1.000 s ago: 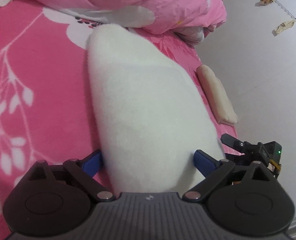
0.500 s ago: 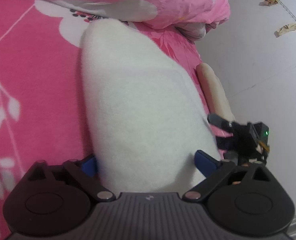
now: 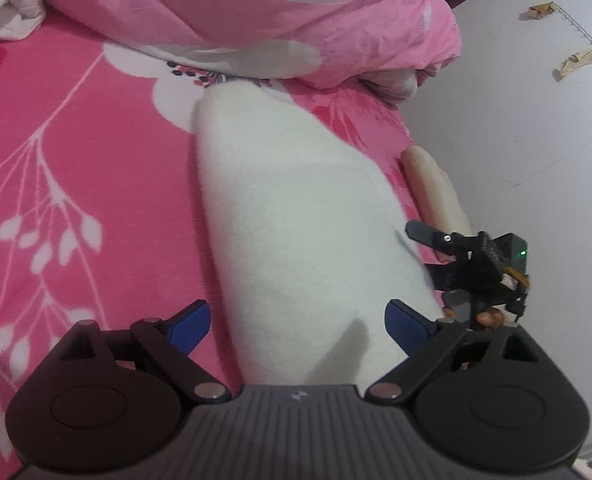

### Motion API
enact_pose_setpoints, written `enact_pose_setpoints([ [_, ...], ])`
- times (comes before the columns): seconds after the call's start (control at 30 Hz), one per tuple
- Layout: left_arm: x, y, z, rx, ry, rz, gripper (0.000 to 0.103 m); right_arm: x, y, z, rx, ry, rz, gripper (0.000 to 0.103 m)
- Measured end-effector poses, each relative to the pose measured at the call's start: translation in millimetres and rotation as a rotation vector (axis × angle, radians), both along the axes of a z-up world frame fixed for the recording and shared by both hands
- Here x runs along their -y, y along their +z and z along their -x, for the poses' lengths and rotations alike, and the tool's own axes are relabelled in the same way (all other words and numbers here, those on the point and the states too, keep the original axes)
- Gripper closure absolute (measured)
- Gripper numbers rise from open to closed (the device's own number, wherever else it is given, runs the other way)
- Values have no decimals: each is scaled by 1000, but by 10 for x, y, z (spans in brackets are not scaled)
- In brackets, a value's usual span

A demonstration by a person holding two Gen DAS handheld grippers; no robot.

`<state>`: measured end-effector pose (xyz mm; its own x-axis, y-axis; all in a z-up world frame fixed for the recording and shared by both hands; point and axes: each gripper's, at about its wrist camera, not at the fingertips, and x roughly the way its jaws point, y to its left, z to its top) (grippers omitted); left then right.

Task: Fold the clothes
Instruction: 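Close both grippers on the folded cream sweater's edge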

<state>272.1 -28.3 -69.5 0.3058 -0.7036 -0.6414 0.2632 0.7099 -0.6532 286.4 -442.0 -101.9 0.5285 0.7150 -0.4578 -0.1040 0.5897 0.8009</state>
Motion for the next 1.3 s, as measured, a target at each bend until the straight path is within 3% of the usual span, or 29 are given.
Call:
enact_pose_setpoints([
  [0.23,146,-129,-167,35,17,-16,9,-43,-4,-40,10,11,6,0],
  [0.67,325,-341,-538,-11,-42,93,1,-64,46,322,44,108,23,3],
  [1.0,370,-411,-659,-18,-62,137,0,-135,-78,-61,71,161,-70,3],
  [1.17,316,-450,-666,-14,-75,169,0,-29,-97,39,86,179,-58,24],
  [1.3,328,-467,-662,-6,-72,159,0,-41,-156,-93,97,207,-94,25],
])
